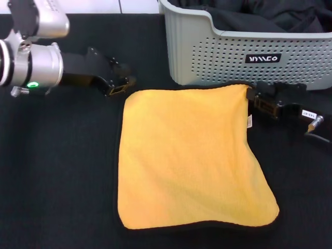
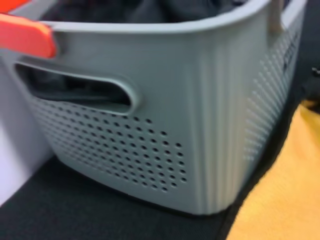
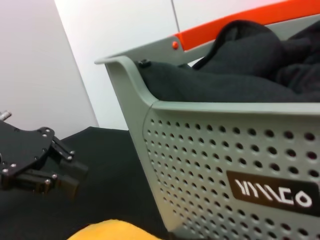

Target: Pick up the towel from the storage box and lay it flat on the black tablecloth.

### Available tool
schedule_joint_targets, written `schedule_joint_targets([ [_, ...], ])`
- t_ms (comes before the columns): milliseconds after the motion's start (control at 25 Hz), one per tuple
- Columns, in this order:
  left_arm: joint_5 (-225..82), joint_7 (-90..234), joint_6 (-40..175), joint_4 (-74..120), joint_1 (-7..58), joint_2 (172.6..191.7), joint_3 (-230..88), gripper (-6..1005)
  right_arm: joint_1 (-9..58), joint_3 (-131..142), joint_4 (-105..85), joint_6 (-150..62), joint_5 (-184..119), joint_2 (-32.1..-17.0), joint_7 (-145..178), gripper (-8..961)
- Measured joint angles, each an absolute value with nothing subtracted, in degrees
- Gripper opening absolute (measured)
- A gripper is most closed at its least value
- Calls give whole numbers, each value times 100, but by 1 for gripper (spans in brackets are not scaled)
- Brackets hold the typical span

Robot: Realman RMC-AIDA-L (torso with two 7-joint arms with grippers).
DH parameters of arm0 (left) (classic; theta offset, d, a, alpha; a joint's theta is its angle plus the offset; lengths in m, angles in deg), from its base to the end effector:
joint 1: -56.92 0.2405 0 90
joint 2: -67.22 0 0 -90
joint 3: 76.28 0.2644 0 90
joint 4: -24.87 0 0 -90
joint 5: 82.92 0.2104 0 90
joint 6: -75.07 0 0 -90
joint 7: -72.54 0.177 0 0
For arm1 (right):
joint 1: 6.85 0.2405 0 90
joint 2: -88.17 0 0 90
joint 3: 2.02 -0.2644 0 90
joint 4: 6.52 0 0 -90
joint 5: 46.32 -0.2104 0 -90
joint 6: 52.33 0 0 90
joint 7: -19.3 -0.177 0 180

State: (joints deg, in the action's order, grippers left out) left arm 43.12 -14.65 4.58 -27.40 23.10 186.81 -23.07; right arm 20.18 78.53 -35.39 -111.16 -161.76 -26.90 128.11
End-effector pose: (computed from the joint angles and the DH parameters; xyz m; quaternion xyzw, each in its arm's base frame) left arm -0.2463 0.4098 -0.0241 -0.9632 -0.1260 -0.0434 0.2332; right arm 0.2619 0.3834 -0.0623 -0.8870 0.2725 0.2720 0.2548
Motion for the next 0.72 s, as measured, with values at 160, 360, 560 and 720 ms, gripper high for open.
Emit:
schedule_joint_targets([
  [160, 3903, -1393, 420, -2742, 2503, 18658, -2490, 219, 1932, 7841, -3533, -11202, -16221, -2683, 12779, 255],
  [360, 2800, -1263, -62, -2725, 2924, 18522, -2517, 372, 1741, 7817, -3479, -11574, -16245, -2661, 12723, 363],
  [560, 1527, -1224, -1287, -2474, 3318, 18431, -2524, 542, 1320, 7767, -3573, -12651, -16209, -2585, 13212, 475],
  [720, 1119, -1079, -2544, -2395, 3533, 18476, -2524, 580, 922, 7767, -3882, -13707, -16109, -2454, 13724, 519],
])
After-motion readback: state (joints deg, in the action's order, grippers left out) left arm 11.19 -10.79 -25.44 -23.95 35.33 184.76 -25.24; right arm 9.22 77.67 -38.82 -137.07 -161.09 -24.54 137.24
